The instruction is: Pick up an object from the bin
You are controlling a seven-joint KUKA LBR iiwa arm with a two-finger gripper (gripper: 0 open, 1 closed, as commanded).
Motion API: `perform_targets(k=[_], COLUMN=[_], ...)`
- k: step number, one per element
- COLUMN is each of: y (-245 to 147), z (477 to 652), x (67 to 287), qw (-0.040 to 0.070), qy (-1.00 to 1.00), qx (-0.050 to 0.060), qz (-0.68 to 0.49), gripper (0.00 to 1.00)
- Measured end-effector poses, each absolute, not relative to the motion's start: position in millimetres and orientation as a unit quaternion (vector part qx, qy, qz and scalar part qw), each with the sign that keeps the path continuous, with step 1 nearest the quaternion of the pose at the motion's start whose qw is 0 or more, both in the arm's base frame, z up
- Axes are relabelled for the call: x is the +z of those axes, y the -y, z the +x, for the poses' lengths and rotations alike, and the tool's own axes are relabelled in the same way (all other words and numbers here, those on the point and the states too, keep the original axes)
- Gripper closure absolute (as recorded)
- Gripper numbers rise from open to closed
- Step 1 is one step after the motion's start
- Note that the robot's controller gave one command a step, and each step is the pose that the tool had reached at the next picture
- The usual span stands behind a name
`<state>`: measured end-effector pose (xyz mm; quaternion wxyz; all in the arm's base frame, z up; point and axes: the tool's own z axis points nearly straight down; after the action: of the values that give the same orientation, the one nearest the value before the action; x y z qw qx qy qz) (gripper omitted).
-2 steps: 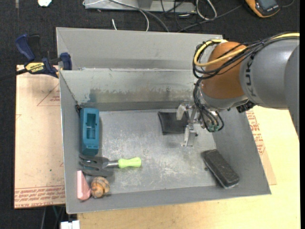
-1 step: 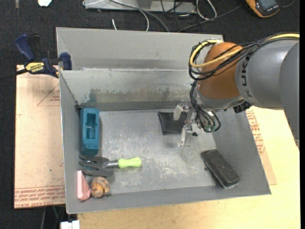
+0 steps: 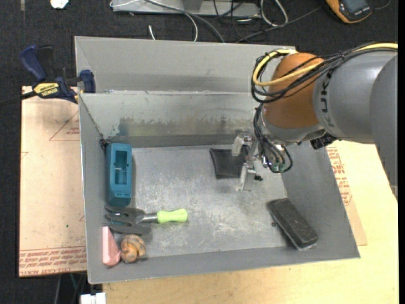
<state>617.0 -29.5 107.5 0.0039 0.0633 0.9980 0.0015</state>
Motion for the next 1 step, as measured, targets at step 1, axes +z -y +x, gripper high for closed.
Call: perform_targets(k=[1], y=[52.3], z=[623.6], x=[73.3], qw=[0.005], qy=[-0.977], qx=[0.002], qz=[0.215], gripper=[0.0])
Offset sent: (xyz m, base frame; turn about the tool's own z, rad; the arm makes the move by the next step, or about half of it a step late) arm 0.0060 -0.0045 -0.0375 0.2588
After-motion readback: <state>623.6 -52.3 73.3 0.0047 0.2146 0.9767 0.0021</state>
